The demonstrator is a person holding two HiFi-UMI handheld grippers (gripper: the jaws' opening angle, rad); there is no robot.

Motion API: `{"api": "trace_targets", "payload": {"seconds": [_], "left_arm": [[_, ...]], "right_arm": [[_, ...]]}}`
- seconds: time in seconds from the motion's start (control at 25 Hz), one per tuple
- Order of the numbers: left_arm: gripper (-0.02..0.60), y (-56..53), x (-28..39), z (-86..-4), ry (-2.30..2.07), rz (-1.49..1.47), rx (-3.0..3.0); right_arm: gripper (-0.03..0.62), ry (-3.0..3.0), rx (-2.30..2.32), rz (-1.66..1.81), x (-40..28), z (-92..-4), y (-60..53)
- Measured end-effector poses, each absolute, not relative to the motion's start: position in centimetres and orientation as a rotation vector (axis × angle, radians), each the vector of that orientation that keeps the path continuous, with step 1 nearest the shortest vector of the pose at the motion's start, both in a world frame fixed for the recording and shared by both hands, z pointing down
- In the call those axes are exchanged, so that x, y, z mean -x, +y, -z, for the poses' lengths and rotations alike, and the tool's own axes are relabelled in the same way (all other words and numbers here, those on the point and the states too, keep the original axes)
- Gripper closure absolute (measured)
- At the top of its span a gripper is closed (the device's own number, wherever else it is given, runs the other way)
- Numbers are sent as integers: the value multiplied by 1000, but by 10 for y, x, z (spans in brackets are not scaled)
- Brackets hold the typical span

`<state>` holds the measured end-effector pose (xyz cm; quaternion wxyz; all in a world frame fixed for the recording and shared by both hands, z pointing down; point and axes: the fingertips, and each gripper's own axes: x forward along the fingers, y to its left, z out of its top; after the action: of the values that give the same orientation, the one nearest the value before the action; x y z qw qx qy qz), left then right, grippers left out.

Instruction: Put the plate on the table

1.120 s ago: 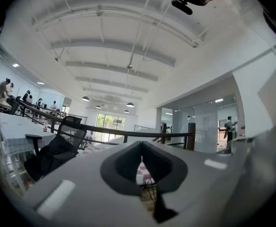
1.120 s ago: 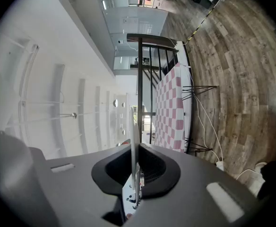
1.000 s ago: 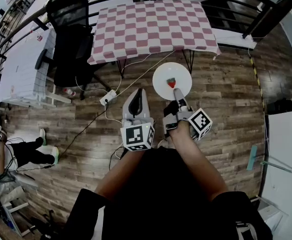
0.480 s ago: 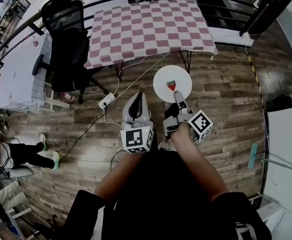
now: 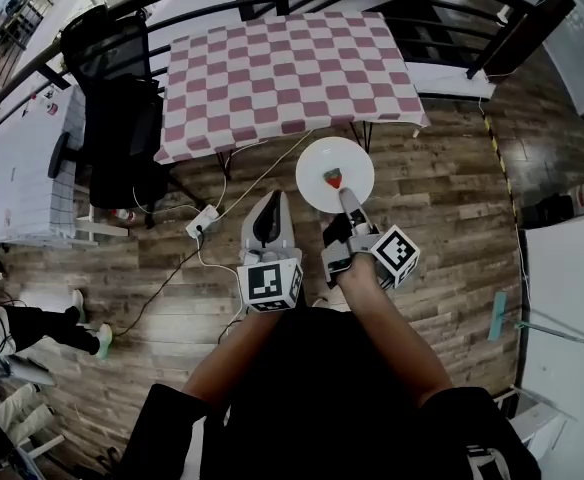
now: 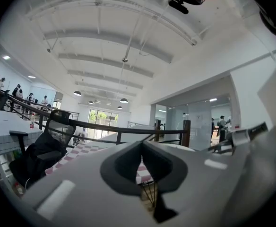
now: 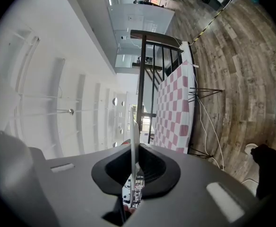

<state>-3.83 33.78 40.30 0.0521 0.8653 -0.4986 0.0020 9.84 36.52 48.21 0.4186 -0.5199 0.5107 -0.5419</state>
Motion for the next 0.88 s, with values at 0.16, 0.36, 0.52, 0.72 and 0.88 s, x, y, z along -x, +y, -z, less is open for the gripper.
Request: {"api": "trace_targets", "payload": {"seconds": [0.16, 0.36, 0.52, 0.72, 0.88], "left_arm": [[572, 299, 43, -396, -1527, 7, -2631], [572, 256, 53, -392, -1534, 8, -2607], [572, 224, 60, -390, -1541, 6, -2598], [572, 182, 74, -388, -1548, 8, -2600], [572, 151, 85, -392, -1542, 17, -2594]], "right_arm": [[579, 1286, 1326, 1360, -100, -476, 328], [579, 1294, 1334, 1355, -94, -471, 279], [579, 1297, 1333, 1350, -86, -469, 242], [579, 1281, 1347, 1350, -77, -471, 205], [579, 1270, 1375, 1329, -75, -472, 179]]}}
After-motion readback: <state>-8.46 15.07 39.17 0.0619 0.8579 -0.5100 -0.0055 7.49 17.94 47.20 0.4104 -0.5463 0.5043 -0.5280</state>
